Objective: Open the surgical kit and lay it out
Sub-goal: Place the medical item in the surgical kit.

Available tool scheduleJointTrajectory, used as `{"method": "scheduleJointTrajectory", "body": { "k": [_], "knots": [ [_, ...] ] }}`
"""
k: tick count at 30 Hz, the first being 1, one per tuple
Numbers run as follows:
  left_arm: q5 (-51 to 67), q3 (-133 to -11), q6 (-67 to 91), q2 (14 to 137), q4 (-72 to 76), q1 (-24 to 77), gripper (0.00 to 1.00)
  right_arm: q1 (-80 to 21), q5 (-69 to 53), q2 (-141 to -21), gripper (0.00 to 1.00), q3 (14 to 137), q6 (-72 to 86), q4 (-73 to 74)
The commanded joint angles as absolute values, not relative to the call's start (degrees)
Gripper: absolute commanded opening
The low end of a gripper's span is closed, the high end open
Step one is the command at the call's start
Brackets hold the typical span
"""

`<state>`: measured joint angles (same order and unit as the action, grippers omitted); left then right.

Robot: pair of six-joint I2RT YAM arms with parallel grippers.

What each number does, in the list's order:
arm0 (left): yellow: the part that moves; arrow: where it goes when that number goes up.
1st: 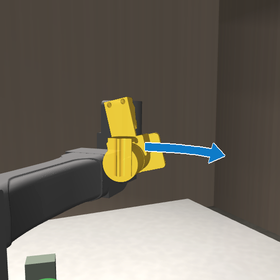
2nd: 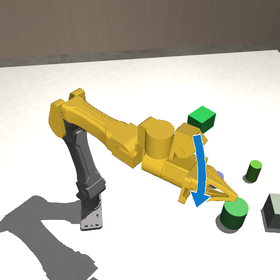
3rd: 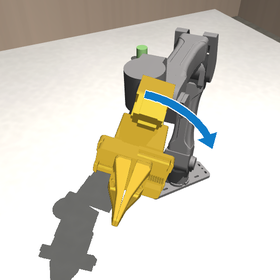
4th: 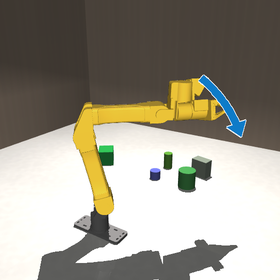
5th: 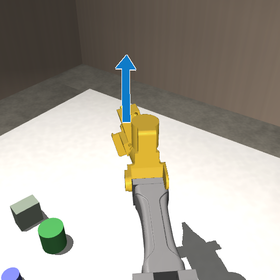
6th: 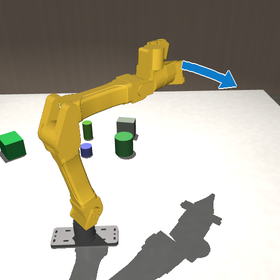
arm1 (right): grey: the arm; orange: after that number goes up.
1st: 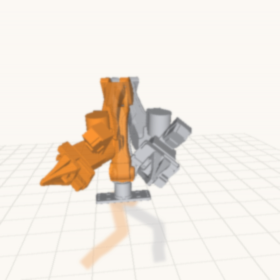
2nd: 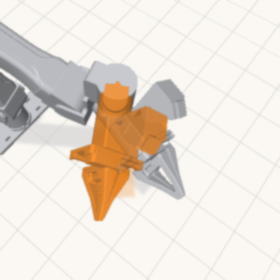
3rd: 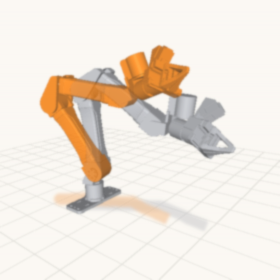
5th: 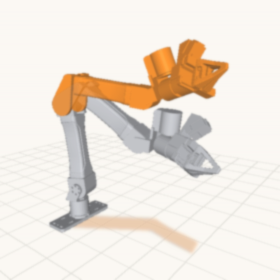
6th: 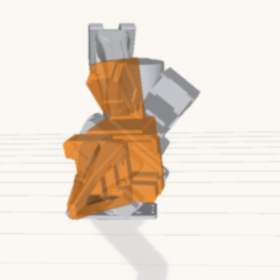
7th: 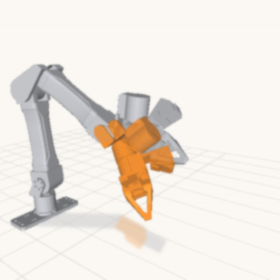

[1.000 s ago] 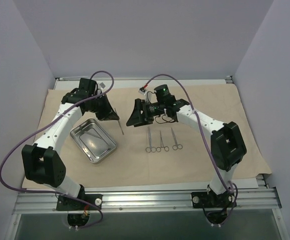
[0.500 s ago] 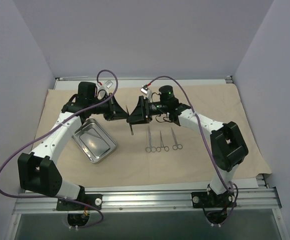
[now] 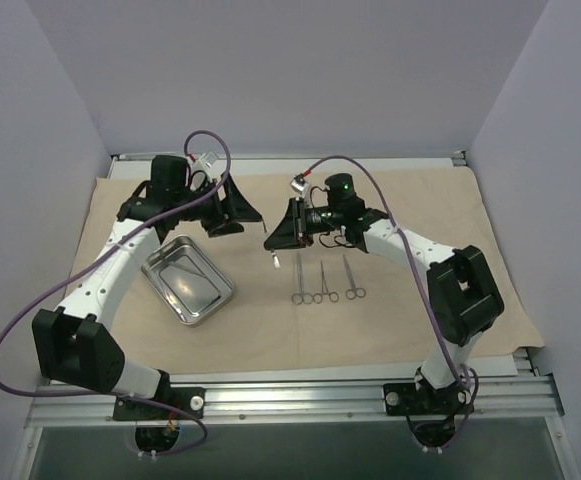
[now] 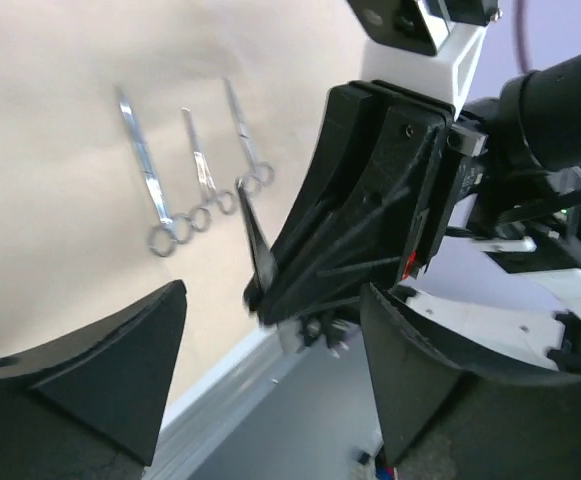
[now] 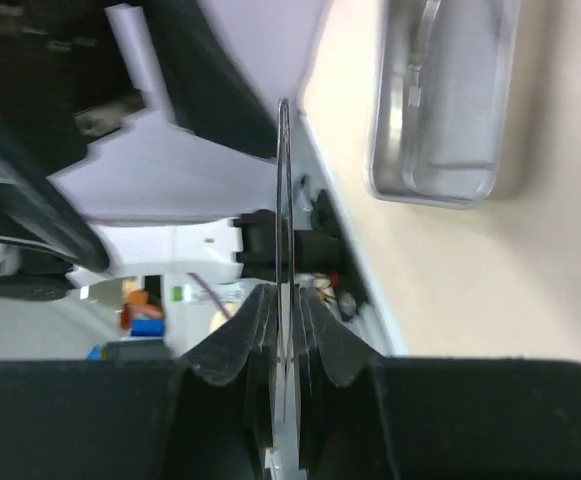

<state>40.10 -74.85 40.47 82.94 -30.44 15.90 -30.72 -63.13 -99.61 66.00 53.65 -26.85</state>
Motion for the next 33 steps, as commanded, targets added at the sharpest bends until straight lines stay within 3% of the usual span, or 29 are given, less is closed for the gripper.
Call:
{"method": "scheduleJointTrajectory", "body": {
  "k": [1,3,4,6,8,12,21,33],
  "knots": [
    [28.9,-81.5,33.8,80.3,-41.0,14.0,0.8,-26.9,-53.2,-97.0,0.0,72.1,35.6,1.7],
    [20.8,-84.5,29.7,80.5,-46.3,13.4,0.81,-24.0,-44.8,-97.3,0.0,75.0,25.8,17.6],
    [17.5,-85.2,28.7,80.7,-49.2,13.4,0.81,-23.1,-33.2,-96.9,0.0,75.2,23.8,21.7],
    [9.6,-85.7,26.5,80.9,-55.8,13.3,0.81,-22.1,-21.0,-96.5,0.0,75.7,18.3,30.4],
    [6.3,-84.6,25.5,80.6,-59.1,13.2,0.81,-21.9,-6.2,-95.4,0.0,74.1,15.2,32.9],
    [4.5,-80.7,24.6,79.7,-59.9,12.6,0.8,-21.6,9.9,-94.8,0.0,69.6,11.2,35.8],
    [7.6,-79.1,24.8,82.3,-58.7,12.6,0.78,-21.2,17.0,-99.8,0.0,66.3,9.1,31.3],
    [6.9,-76.8,25.7,84.1,-60.6,12.2,0.74,-20.7,7.3,-104.5,0.0,66.9,10.5,27.5]
  ]
}}
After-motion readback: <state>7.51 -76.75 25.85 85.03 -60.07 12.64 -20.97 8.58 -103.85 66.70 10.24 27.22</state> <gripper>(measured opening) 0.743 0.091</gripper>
